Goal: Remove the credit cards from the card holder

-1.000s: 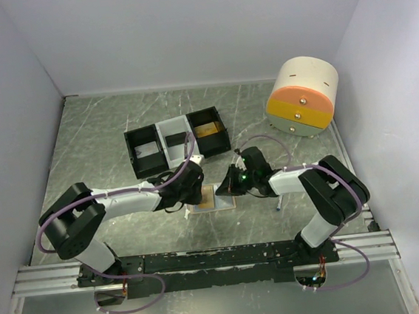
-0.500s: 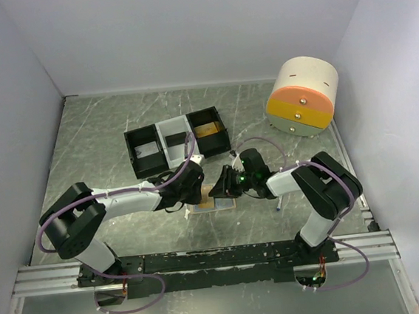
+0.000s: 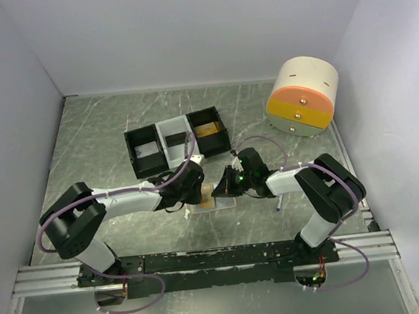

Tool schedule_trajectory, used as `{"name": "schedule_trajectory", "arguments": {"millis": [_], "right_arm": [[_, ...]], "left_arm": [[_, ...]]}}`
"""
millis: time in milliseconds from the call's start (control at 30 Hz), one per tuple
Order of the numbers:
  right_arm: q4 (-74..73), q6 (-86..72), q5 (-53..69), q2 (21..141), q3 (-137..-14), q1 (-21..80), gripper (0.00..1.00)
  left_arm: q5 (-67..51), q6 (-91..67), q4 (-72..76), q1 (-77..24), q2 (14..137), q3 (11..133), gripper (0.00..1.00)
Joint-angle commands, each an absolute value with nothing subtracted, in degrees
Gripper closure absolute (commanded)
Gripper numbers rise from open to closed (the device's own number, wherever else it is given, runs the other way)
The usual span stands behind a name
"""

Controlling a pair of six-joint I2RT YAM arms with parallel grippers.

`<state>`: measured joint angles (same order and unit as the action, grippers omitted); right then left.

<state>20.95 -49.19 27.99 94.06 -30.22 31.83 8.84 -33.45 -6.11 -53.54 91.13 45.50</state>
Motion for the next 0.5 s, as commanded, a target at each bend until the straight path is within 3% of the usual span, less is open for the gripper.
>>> {"name": "schedule_trajectory", "arguments": {"millis": [0,400,467], "right_arm": [[18.71,-48.39,25.46,92.07,-30.47,30.72,1.00],[22.03,-49.26,30.09,92.90,-28.76,28.83,1.00],[23.58,-49.84,31.21,93.61,-28.59,28.89,0.89]], "left_arm": [[9.27,-33.53,-10.88,-54.14,93.34,45.23,0.72],[9.67,-33.59,-11.11,-54.14,93.30,45.16,0.72],[9.54,-33.49,-10.96,-54.15,93.41,45.23,0.72]]}}
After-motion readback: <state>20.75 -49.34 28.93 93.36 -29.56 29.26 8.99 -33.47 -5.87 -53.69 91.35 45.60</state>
